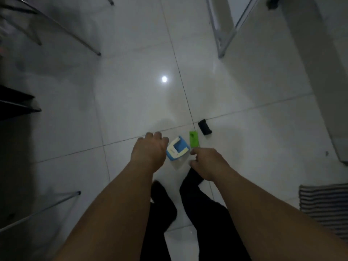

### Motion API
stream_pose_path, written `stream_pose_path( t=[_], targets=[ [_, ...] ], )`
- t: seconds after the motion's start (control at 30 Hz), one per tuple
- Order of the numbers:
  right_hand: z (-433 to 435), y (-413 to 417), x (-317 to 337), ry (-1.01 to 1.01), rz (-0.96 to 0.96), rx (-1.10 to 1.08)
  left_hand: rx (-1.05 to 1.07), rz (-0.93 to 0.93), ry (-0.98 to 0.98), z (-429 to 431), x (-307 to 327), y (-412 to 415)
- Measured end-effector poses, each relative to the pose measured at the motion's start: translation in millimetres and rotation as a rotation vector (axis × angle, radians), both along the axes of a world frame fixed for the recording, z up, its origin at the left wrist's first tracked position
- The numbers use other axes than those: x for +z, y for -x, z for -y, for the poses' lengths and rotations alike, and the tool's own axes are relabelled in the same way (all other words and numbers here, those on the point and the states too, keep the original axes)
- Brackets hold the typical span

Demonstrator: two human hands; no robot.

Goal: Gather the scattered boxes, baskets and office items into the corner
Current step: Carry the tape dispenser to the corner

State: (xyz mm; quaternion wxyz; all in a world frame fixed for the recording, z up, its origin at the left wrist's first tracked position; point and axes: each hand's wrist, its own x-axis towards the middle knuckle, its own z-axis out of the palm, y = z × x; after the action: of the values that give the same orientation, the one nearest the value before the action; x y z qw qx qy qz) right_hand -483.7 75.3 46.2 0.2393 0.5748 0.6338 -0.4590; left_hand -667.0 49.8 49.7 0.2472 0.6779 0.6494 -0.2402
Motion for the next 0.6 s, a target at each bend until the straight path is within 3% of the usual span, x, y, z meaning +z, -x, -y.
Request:
stream_pose_path(
  t=[0.2, 0.33, 0.6],
  targets=[
    [-31.5, 36.6, -137.8, 0.068, -0.001, 0.08, -0.259, -0.017, 0.146, -42.8, -144.7, 7.5],
    [-27.6, 51.8, -230.5, 0.12, 0.023, 0.044, -0.291, -0.004, 0.253, -46.3, -236.0, 11.7],
    [-0.5, 67.6, -350.7, 0.157, 0.016, -0.049, -0.387, 0.056, 0.372, -50.1, -349.9, 4.3]
  ],
)
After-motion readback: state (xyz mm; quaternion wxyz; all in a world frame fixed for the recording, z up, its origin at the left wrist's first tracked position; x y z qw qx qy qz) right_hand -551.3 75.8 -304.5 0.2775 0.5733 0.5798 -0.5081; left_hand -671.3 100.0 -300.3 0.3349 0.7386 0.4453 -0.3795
